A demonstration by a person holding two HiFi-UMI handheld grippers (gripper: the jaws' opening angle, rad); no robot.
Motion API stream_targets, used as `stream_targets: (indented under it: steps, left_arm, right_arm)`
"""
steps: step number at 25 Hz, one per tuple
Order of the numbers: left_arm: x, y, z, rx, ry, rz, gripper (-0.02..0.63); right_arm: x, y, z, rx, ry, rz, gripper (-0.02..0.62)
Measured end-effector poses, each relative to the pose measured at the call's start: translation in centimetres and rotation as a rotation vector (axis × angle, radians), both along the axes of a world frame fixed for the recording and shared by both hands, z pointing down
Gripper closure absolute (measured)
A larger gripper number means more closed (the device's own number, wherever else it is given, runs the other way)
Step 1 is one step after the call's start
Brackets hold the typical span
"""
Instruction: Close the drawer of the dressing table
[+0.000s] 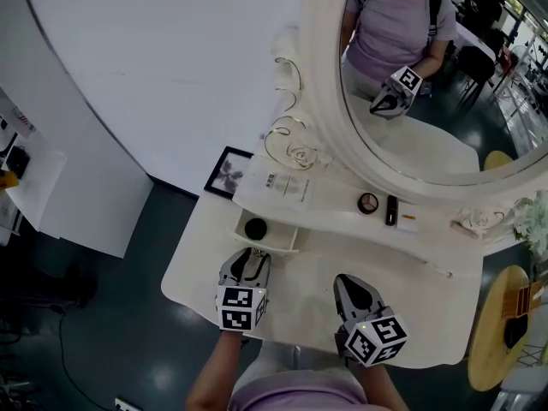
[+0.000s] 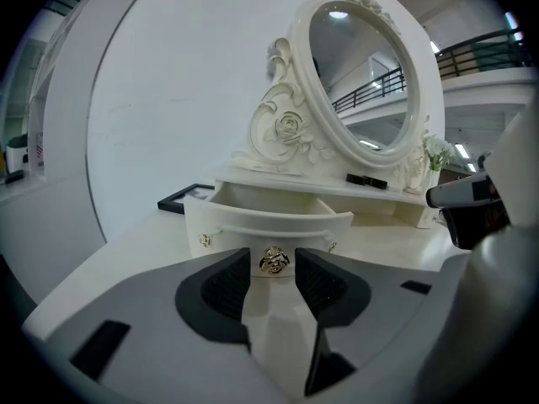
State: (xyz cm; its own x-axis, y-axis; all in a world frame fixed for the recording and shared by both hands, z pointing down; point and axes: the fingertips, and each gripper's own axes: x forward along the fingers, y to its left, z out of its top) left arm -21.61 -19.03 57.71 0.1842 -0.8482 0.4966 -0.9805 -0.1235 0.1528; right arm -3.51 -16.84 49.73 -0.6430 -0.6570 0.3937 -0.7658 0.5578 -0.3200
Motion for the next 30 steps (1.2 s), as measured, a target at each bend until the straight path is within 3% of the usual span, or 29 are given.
stream_targets:
  steps: [8,30]
  left_arm:
    - [0.1,-0.3,0.2,0.000,-0.010,0.021,0.499]
    - [0.1,-2.4,0.3,-0.012,-0.027,0.050,0.511]
  right_arm:
    - [-0.3,0.0,0.3,-0.006,0.008,0.023,0.592]
    - [0.4,-0.5,-0.4,0.010,0.012,0.081,0.592]
